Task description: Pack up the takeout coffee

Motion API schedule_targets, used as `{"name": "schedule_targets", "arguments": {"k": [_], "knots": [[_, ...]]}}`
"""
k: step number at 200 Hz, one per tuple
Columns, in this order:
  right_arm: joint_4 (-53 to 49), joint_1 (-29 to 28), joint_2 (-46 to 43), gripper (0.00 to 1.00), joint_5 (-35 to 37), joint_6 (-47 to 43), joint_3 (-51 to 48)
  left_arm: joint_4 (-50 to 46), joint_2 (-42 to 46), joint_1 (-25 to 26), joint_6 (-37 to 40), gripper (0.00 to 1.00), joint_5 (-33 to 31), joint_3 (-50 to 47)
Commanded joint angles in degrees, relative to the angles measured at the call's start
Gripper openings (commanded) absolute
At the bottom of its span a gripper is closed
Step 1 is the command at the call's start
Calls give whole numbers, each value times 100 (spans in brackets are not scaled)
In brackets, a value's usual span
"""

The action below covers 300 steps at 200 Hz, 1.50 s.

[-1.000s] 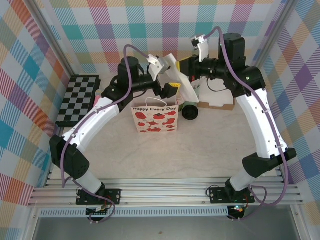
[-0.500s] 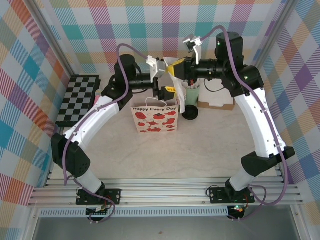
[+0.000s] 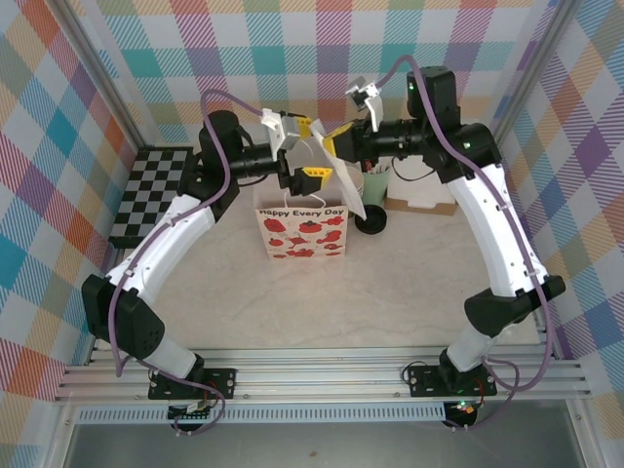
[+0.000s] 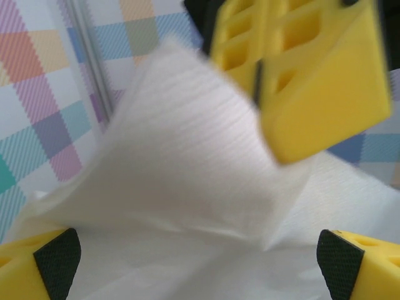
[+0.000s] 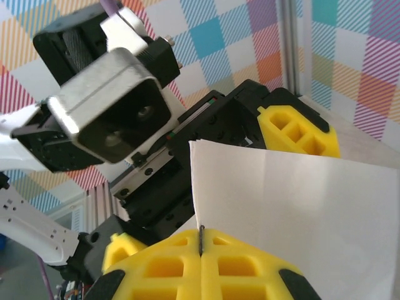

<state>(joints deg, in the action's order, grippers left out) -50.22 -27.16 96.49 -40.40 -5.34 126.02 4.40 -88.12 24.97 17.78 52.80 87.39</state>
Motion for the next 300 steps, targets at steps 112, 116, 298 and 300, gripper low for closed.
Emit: {"name": "schedule_targets", "arguments": {"k": [112, 116, 298, 300], "knots": [[-693, -220, 732, 0, -507, -485, 1060, -980, 64, 127, 652, 25, 21, 537], [-694, -220, 723, 0, -492, -485, 1056, -971, 74, 122, 648, 23, -9, 525], [1038, -220, -729, 94, 1860, -857, -1680, -1052, 817, 344, -1624, 0, -2450, 149], [1066, -220, -715, 94, 1860, -870, -1691, -1075, 823, 353, -1634, 0, -2454, 158]]}}
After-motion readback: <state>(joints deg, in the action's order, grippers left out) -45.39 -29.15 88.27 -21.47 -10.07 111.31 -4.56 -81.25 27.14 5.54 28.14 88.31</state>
